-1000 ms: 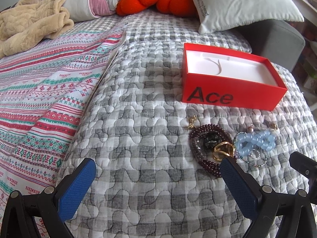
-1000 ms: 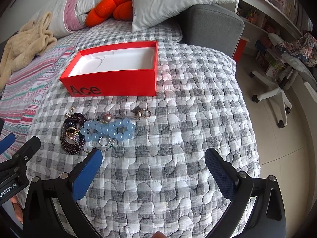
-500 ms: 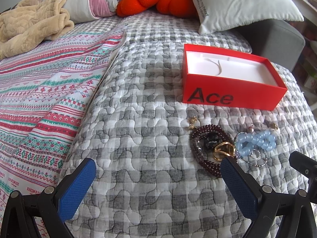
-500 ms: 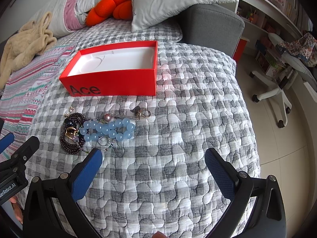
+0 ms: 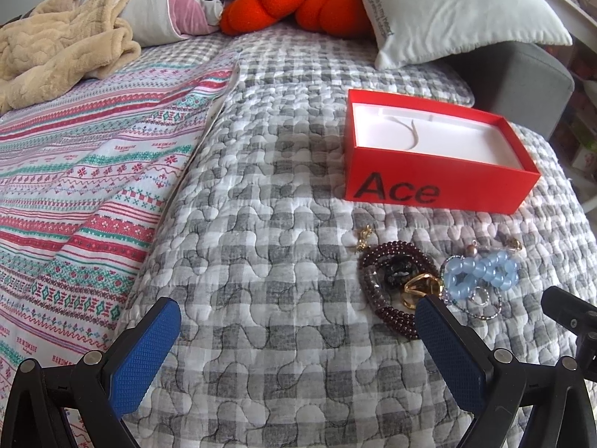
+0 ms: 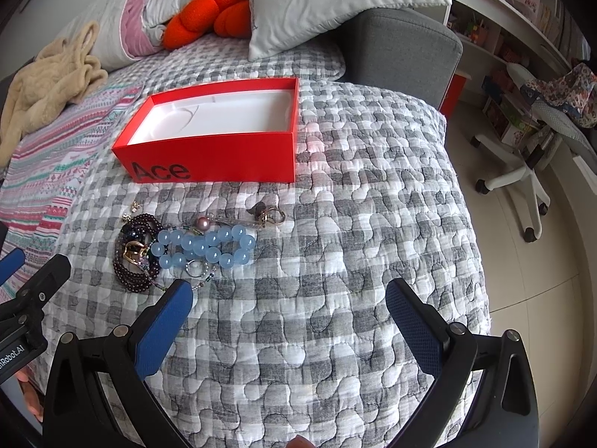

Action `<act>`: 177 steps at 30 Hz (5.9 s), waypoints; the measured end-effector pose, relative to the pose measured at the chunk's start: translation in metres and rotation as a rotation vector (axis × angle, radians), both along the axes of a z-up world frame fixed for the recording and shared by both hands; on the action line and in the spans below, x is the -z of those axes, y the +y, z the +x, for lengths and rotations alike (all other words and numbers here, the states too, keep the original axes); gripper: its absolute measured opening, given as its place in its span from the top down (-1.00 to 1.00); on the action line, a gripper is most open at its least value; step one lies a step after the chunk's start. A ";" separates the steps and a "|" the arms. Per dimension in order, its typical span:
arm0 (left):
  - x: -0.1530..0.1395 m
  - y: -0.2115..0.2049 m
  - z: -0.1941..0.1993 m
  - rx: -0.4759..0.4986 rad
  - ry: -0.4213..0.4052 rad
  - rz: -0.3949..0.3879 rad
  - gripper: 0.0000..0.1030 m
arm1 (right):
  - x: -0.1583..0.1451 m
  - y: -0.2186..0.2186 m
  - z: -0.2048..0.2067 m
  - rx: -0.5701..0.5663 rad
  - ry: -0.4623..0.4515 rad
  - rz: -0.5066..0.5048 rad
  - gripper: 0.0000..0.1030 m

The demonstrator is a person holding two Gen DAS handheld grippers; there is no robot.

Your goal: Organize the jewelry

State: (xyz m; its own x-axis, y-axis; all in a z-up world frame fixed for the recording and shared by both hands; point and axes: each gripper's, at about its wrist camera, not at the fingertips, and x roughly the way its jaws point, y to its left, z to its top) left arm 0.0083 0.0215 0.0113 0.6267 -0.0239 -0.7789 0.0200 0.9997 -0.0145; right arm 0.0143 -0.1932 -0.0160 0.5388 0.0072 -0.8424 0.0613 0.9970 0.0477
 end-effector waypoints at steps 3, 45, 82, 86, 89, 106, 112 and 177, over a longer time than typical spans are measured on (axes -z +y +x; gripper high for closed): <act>-0.002 0.003 0.000 -0.003 -0.005 -0.017 -1.00 | 0.000 -0.002 0.002 0.008 0.007 0.013 -1.00; 0.027 0.020 0.080 0.173 0.190 -0.231 0.07 | 0.013 -0.031 0.065 -0.106 0.081 0.133 -0.39; 0.045 -0.005 0.114 0.160 0.248 -0.366 0.89 | 0.033 -0.027 0.091 -0.088 0.154 0.294 0.42; 0.041 -0.006 0.111 0.162 0.242 -0.372 0.89 | 0.033 -0.021 0.093 -0.087 0.153 0.247 0.60; 0.035 -0.008 0.109 0.168 0.228 -0.375 0.89 | 0.030 -0.020 0.094 -0.086 0.145 0.252 0.60; -0.016 -0.027 0.110 0.217 0.050 -0.425 0.89 | -0.033 -0.019 0.089 -0.124 -0.070 0.340 0.60; 0.004 -0.041 0.124 0.223 0.022 -0.326 0.89 | -0.023 -0.016 0.108 -0.122 -0.076 0.318 0.60; 0.033 0.028 0.045 0.172 0.226 -0.311 -0.35 | 0.030 0.004 0.062 -0.091 0.160 0.234 0.45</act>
State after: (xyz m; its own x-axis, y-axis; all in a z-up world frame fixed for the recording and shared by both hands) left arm 0.0532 0.0492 -0.0217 0.4072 -0.3688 -0.8356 0.1483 0.9294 -0.3379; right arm 0.0766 -0.1890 -0.0462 0.3880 0.2538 -0.8860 -0.0027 0.9616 0.2743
